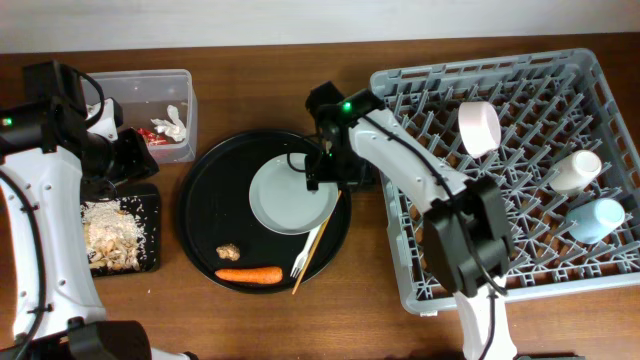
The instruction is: Sort waste into correct bins and load items into the dishwasher rack
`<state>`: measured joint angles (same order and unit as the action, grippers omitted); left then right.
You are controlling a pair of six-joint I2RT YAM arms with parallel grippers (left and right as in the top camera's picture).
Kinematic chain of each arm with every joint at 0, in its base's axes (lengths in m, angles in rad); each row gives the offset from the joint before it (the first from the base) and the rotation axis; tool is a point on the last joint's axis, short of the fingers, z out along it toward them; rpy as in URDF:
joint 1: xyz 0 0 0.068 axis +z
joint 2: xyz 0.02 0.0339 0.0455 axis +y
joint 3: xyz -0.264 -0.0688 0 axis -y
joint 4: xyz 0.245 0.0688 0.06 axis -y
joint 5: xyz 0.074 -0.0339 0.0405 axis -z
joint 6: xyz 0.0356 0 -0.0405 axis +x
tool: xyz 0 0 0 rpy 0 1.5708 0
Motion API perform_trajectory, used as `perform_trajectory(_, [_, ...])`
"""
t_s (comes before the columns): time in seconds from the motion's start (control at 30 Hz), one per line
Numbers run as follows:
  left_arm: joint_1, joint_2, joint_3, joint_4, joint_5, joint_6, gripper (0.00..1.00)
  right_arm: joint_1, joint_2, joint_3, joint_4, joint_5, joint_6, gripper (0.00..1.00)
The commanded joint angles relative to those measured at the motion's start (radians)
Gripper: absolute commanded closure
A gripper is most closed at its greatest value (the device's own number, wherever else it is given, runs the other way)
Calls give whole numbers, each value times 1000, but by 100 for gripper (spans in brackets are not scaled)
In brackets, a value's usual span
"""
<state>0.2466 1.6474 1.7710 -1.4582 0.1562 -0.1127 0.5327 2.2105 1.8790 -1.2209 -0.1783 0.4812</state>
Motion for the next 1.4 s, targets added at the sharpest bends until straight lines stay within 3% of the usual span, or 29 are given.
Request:
perform_trajectory(0.0, [3, -4, 2, 1, 4, 12, 48, 26, 53, -1, 19, -5, 52, 25])
perform_trajectory(0.23, [3, -4, 1, 2, 4, 12, 48, 39, 89, -40, 60, 7, 128, 37])
perform_trajectory(0.43, [3, -4, 1, 1, 4, 12, 48, 39, 89, -48, 71, 6, 170, 57])
perform_trajectory(0.6, [3, -4, 1, -12, 4, 12, 48, 39, 89, -101, 58, 6, 323, 70])
perform_trajectory(0.73, [3, -4, 1, -13, 4, 12, 48, 35, 89, -108, 81, 6, 324, 95])
perform_trajectory(0.93, [3, -4, 1, -13, 3, 12, 48, 20, 64, -23, 42, 9, 248, 96])
perform_trajectory(1.07, [3, -4, 1, -13, 4, 12, 48, -27, -6, 112, -67, 143, 198, 96])
perform_trajectory(1.27, [3, -4, 1, -11, 4, 12, 48, -111, -167, 356, -225, 508, -12, 96])
perform_trajectory(1.37, [3, -4, 1, -9, 4, 12, 48, -128, -241, 393, -232, 855, -114, 96])
